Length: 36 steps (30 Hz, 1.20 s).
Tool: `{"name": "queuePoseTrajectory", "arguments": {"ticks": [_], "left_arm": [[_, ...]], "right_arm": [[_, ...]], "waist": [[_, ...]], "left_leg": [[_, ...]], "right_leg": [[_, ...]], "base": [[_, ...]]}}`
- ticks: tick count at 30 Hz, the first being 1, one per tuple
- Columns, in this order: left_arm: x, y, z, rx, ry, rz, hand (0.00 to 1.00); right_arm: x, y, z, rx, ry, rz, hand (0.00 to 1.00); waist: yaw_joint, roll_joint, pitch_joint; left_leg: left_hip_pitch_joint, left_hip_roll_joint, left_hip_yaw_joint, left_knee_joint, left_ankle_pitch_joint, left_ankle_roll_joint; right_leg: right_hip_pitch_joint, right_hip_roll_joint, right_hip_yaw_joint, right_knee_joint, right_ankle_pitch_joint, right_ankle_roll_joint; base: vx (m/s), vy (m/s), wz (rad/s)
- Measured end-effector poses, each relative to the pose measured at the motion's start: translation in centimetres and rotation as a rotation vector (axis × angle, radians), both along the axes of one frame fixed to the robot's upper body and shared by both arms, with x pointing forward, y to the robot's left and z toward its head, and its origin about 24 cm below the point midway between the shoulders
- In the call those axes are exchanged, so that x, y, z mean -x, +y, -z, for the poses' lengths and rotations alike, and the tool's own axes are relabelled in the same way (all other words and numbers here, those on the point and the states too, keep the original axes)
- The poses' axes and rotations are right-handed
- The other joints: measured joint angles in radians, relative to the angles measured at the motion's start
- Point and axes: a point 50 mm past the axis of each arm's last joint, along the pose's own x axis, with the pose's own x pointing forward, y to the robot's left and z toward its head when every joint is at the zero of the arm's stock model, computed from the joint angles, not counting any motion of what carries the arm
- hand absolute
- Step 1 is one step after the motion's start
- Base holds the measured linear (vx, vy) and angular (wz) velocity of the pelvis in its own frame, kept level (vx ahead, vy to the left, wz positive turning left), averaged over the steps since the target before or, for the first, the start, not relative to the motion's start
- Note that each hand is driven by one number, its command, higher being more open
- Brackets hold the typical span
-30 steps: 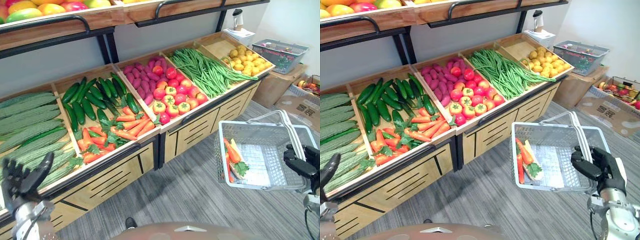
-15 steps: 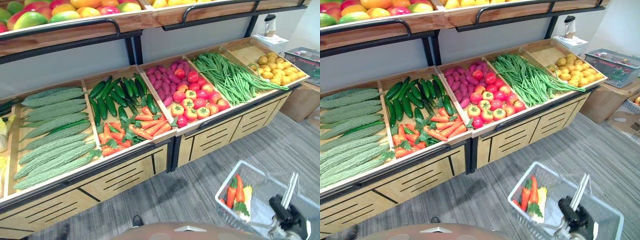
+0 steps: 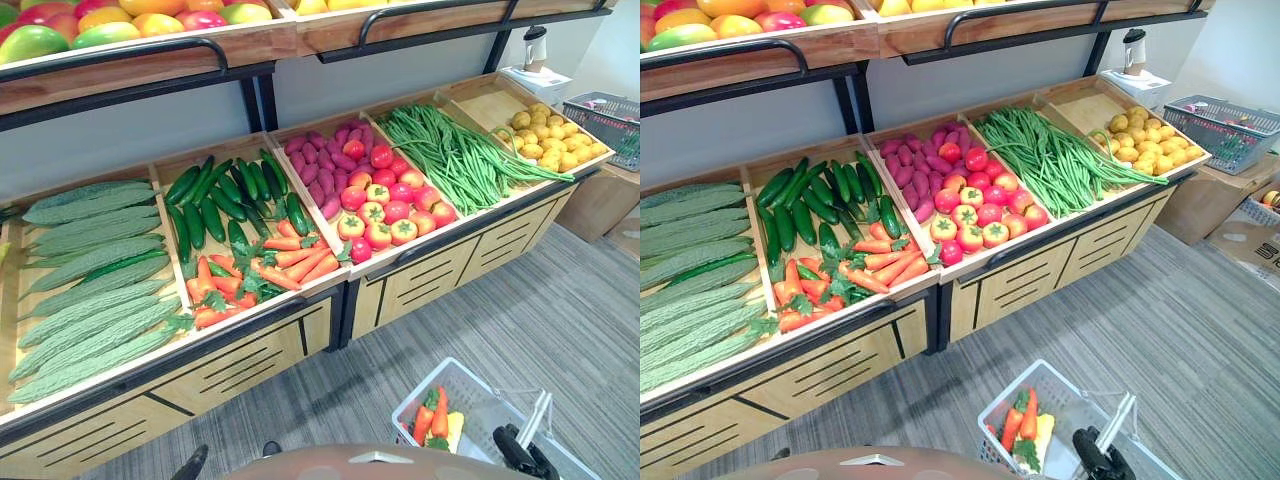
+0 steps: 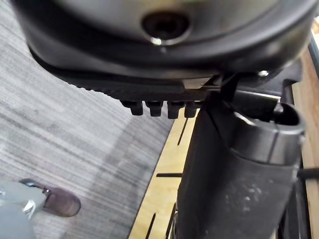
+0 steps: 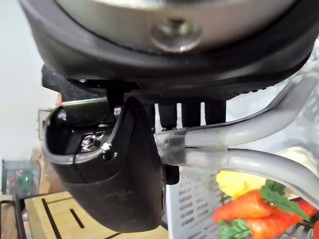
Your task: Pick vegetable in the basket
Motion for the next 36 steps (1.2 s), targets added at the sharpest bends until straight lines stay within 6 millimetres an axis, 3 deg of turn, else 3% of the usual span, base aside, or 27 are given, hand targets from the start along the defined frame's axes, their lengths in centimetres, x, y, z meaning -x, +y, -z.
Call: {"name": "queuePoseTrajectory", "arguments": {"ticks": [8, 13, 24, 28, 31, 33, 36], "left_arm": [[-1.6, -2.0, 0.8, 0.085, -0.007, 0.163, 1.00], [-3.0, -1.8, 0.7, 0.084, -0.017, 0.321, 1.00], [-3.4, -1.9, 0.8, 0.096, -0.020, 0.384, 1.00], [-3.2, -1.8, 0.7, 0.096, -0.010, 0.388, 1.00], [-3.1, -1.6, 0.8, 0.090, 0.010, 0.410, 1.00], [-3.3, -1.5, 0.7, 0.082, 0.005, 0.411, 1.00], [-4.8, -1.3, 0.4, 0.057, -0.031, 0.420, 1.00]], "right_arm": [[-1.8, 1.4, 0.3, -0.037, -0.029, -0.087, 0.00], [-2.0, 1.7, 0.4, -0.049, -0.035, -0.087, 0.00], [-1.7, 2.0, 0.7, -0.063, -0.020, -0.091, 0.00], [-0.9, 1.3, 0.5, -0.052, -0.021, -0.050, 0.00], [0.3, 0.8, 0.1, -0.033, -0.015, -0.029, 0.00], [1.3, 0.7, 0.0, -0.025, 0.002, -0.023, 0.00], [2.2, 0.6, -0.3, -0.014, 0.010, -0.020, 0.00]], "waist": [[0.001, -0.019, 0.033], [0.000, -0.020, 0.059], [-0.005, -0.015, 0.063], [-0.008, -0.022, 0.074], [-0.034, -0.026, 0.082], [-0.052, -0.026, 0.090], [-0.071, -0.013, 0.121]], "left_leg": [[0.054, 0.013, 0.069, 0.001, -0.024, -0.023], [0.083, 0.020, 0.101, 0.002, -0.036, -0.035], [0.118, 0.019, 0.141, 0.005, -0.050, -0.039], [0.167, 0.023, 0.173, 0.026, -0.074, -0.045], [0.174, 0.059, 0.224, 0.160, -0.161, -0.066], [0.167, 0.109, 0.260, 0.269, -0.222, -0.077], [0.148, 0.259, 0.346, 0.502, -0.346, -0.093]], "right_leg": [[0.007, 0.012, 0.072, 0.001, -0.006, 0.009], [0.015, 0.018, 0.096, 0.000, -0.006, 0.009], [0.015, 0.015, 0.131, 0.016, -0.012, 0.008], [0.017, 0.009, 0.165, 0.084, -0.050, 0.007], [0.016, 0.007, 0.223, 0.127, -0.076, 0.013], [0.015, 0.025, 0.259, 0.139, -0.079, 0.016], [-0.023, 0.098, 0.339, 0.185, -0.081, 0.018]], "base": [[0.10, -0.019, -0.26], [0.07, -0.006, -0.19], [0.01, 0.007, -0.11], [-0.03, 0.007, -0.26], [-0.03, -0.001, -0.51], [-0.01, 0.003, -0.67], [-0.04, -0.002, -0.93]]}}
